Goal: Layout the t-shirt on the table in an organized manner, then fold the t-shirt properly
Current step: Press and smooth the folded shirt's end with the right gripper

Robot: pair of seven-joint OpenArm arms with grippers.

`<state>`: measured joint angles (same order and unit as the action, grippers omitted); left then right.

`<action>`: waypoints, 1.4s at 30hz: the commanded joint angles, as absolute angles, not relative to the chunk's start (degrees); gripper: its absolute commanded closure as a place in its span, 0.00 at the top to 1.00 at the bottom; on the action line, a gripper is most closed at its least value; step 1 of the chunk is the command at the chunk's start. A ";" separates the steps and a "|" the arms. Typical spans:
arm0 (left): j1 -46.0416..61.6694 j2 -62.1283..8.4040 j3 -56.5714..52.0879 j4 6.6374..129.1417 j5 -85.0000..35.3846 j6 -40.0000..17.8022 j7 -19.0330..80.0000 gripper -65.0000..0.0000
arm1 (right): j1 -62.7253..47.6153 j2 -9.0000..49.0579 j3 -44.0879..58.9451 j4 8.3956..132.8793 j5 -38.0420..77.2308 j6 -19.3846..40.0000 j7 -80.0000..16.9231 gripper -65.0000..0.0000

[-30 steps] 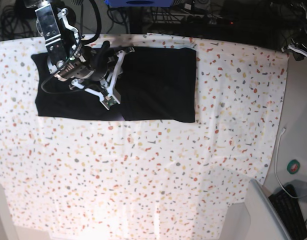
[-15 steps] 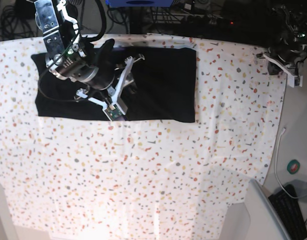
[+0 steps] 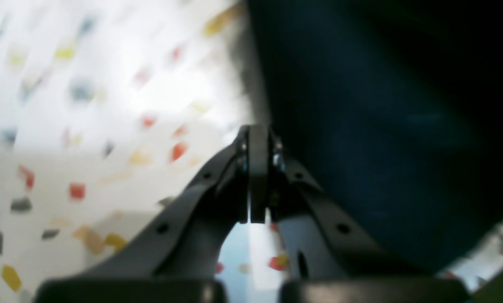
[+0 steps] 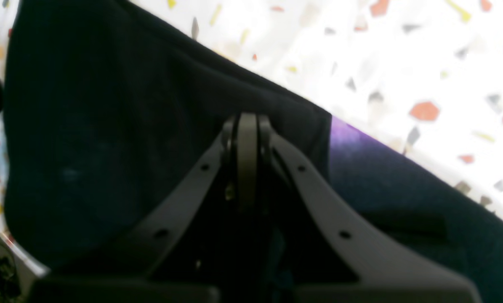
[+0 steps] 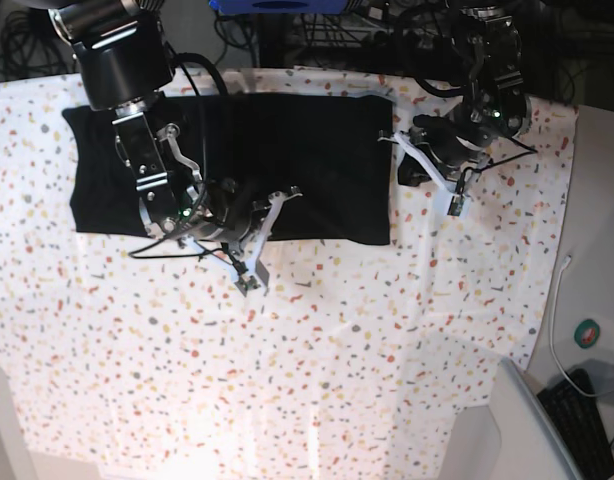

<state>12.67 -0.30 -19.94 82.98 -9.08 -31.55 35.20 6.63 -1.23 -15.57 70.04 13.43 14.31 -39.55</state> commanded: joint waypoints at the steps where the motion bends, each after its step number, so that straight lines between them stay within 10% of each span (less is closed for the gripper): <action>1: 12.35 -0.48 -20.09 82.51 -9.89 -31.60 33.27 0.00 | 7.34 -1.36 -15.34 70.64 13.76 14.20 -38.20 0.00; 24: 18.51 -5.41 -25.10 84.70 -10.59 -30.46 31.69 0.00 | 1.98 0.92 -10.15 82.24 13.93 7.60 -37.32 0.00; 30: 19.21 -5.49 -36.18 84.97 -10.59 -32.48 31.69 0.00 | 3.12 -0.31 -10.33 80.92 13.93 7.60 -38.02 0.64; 42: 18.68 -6.37 -49.19 83.12 -10.24 -39.78 31.87 0.00 | 7.52 -1.54 -10.51 70.90 13.93 7.69 -36.70 0.38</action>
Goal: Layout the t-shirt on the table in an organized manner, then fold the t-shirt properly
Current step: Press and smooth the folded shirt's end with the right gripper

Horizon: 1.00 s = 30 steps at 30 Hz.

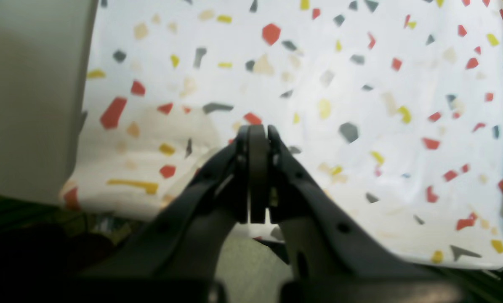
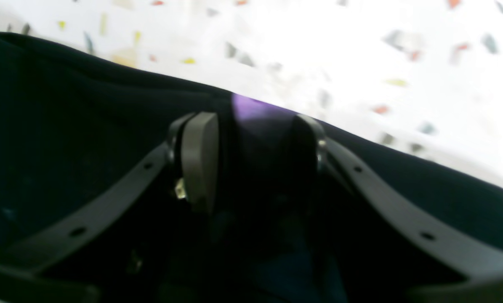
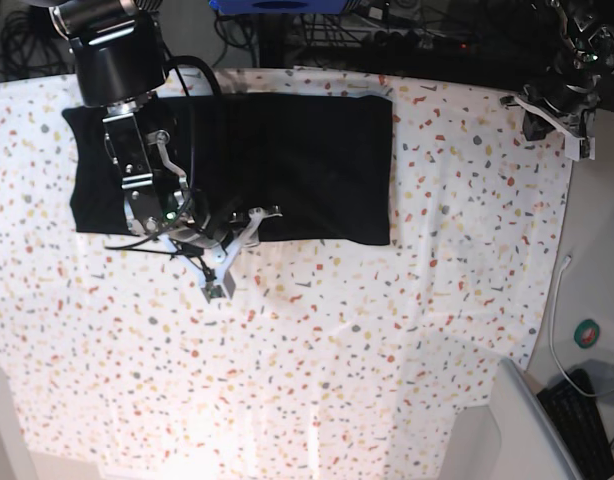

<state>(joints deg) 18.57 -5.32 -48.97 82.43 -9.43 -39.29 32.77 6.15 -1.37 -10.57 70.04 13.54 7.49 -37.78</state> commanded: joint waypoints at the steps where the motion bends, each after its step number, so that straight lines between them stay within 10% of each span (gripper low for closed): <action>1: 18.68 -6.90 -48.92 82.33 -10.51 -39.78 31.87 0.00 | 7.52 -1.71 -10.59 70.90 13.93 7.69 -36.70 0.38; 30: 18.42 -7.16 -49.01 79.25 -10.51 -39.78 31.87 0.00 | 6.81 -3.12 -7.43 69.14 20.18 7.69 -36.79 0.38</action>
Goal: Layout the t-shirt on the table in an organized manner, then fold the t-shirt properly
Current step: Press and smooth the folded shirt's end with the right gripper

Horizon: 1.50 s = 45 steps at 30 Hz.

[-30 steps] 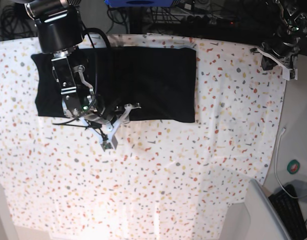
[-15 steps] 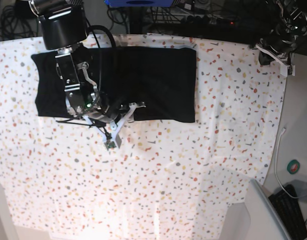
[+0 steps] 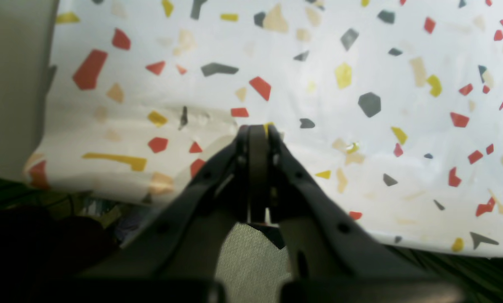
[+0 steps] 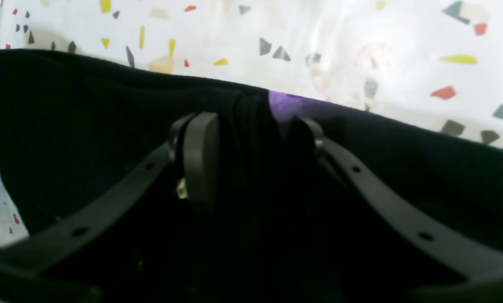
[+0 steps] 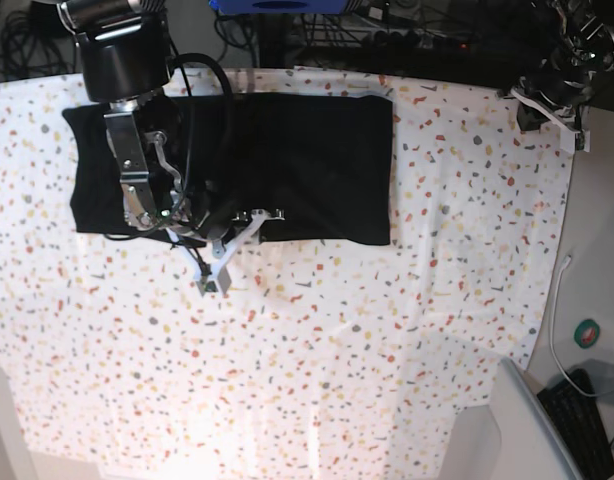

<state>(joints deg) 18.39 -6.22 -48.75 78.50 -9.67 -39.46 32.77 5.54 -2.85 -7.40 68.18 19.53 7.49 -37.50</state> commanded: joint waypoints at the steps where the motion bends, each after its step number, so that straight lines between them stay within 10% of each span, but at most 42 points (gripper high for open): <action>1: 18.42 -7.16 -49.01 79.25 -10.51 -39.78 31.87 0.00 | 6.81 -3.12 -7.43 69.05 20.18 7.69 -36.79 0.38; 10: 18.42 -7.16 -48.92 79.25 -10.42 -39.69 31.87 0.00 | 6.81 -3.12 -12.44 68.62 20.26 7.69 -36.44 0.37; 17: 18.42 -7.16 -49.19 79.25 -10.07 -39.60 31.87 0.00 | 6.73 -3.12 -12.35 69.05 20.35 7.69 -36.44 0.00; 45: 16.40 -7.16 -48.84 77.05 -9.98 -39.60 31.87 0.00 | 3.38 -2.95 -7.69 73.45 20.26 7.43 -36.35 0.00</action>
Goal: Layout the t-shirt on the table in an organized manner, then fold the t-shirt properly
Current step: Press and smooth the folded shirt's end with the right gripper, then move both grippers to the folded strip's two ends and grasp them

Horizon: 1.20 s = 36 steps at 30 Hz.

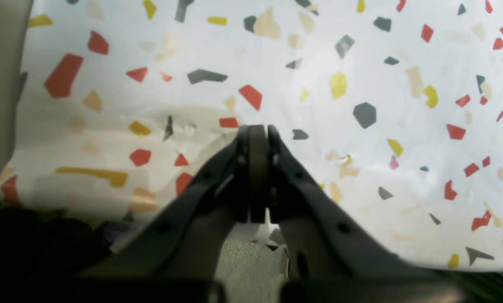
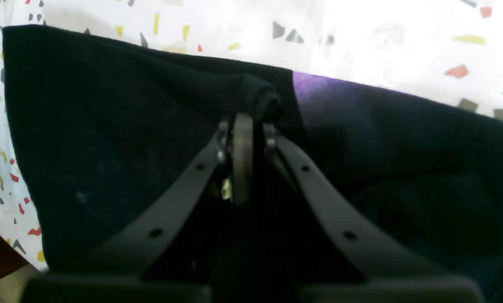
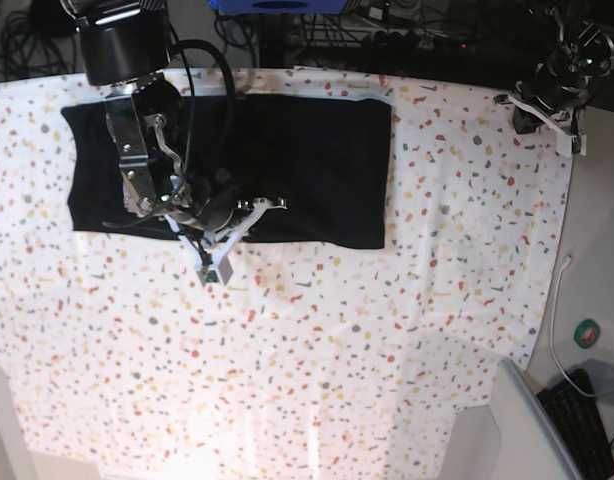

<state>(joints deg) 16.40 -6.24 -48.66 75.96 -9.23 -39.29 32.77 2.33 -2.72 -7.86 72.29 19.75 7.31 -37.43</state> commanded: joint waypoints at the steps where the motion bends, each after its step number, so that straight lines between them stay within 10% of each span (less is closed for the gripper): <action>1: 16.40 -7.16 -48.84 77.05 -9.98 -39.60 31.87 0.00 | 3.38 -2.95 -7.69 73.45 20.18 7.43 -36.26 0.00; 6: 16.31 -7.16 -48.84 76.97 -9.98 -39.60 31.87 0.00 | 3.38 -2.68 -7.96 73.45 20.18 4.00 -35.47 0.00; 10: 16.13 -7.16 -48.84 76.97 -9.98 -39.60 31.87 0.00 | 3.30 -2.51 -7.78 74.59 20.18 0.66 -35.38 0.36; 17: 16.13 -7.16 -48.75 77.23 -9.98 -39.69 31.87 0.00 | -2.33 2.42 -4.97 89.36 20.18 0.48 -35.56 0.41; 21: 16.22 -6.99 -46.55 77.49 -9.98 -39.69 31.87 0.00 | -4.18 3.56 6.11 91.12 20.44 1.36 -38.02 0.66; 29: 16.13 -5.76 -38.11 80.31 -10.07 -39.52 31.87 0.00 | -1.36 5.23 38.99 86.20 20.09 30.29 -53.67 0.70; 36: 13.41 -5.05 -30.11 78.55 -9.98 -39.34 31.52 0.00 | 1.01 11.74 43.47 70.64 20.44 40.00 -55.87 0.70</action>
